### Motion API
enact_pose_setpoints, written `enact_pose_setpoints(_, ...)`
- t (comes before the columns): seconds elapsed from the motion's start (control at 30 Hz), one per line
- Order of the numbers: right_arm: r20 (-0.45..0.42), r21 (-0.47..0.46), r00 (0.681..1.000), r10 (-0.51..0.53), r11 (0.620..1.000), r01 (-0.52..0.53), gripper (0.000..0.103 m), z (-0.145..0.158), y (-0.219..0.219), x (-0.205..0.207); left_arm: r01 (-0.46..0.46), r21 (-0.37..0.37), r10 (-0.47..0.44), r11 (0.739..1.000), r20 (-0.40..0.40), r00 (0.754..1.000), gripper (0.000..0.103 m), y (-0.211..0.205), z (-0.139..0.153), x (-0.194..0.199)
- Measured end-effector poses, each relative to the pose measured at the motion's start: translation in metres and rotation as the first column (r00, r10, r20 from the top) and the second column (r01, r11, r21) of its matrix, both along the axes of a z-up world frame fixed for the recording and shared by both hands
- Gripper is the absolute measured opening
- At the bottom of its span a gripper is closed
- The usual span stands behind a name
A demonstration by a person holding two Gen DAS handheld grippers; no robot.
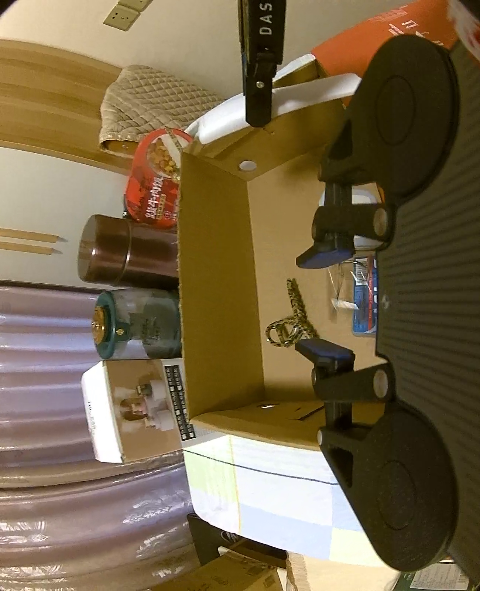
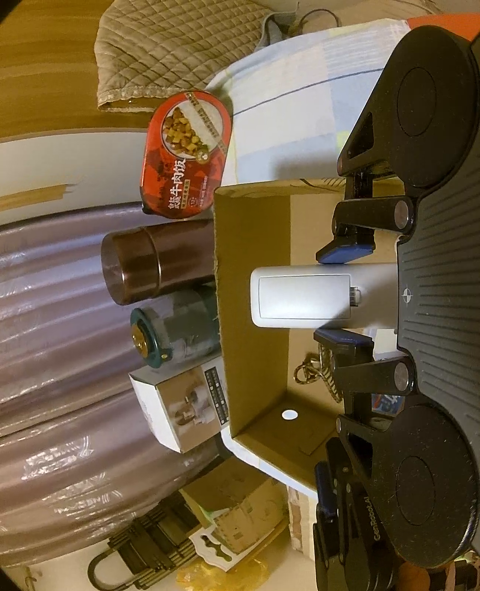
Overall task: Organize rigid objects
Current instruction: 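Lower both items into the box and open both tools to release them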
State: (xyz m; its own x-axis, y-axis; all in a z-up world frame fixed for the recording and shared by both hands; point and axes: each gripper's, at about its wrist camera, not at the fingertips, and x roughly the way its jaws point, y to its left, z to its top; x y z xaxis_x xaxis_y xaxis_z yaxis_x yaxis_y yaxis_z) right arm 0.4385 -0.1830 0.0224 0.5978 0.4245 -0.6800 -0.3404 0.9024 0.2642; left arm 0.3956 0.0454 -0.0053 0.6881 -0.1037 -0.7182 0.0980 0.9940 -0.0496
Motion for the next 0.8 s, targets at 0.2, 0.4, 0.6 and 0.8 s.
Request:
enact_pose_setpoints(0.2, 0.004, 0.0, 1.0, -0.016, 1.0, 0.016, 0.035, 0.0, -0.004, 0.001, -0.021, 0.001, 0.021, 1.0, 0.041, 0.999, 0.036, 0.005, 0.009, -0.009)
enact_pose_setpoints(0.4, 0.005, 0.001, 0.999, -0.041, 0.999, 0.041, 0.035, -0.001, -0.008, 0.005, -0.01, 0.002, 0.01, 1.0, 0.054, 0.998, 0.036, 0.003, 0.012, -0.014)
enact_pose_setpoints(0.6, 0.003, -0.001, 0.999, -0.053, 0.999, 0.053, 0.035, -0.004, -0.008, 0.008, -0.002, -0.006, 0.003, 1.0, 0.065, 0.998, 0.036, 0.001, 0.014, -0.018)
enact_pose_setpoints(0.8, 0.003, 0.009, 0.998, -0.068, 0.998, 0.068, 0.035, -0.006, -0.01, 0.012, 0.0, -0.012, 0.001, 1.0, 0.083, 0.997, 0.036, 0.001, 0.018, -0.028)
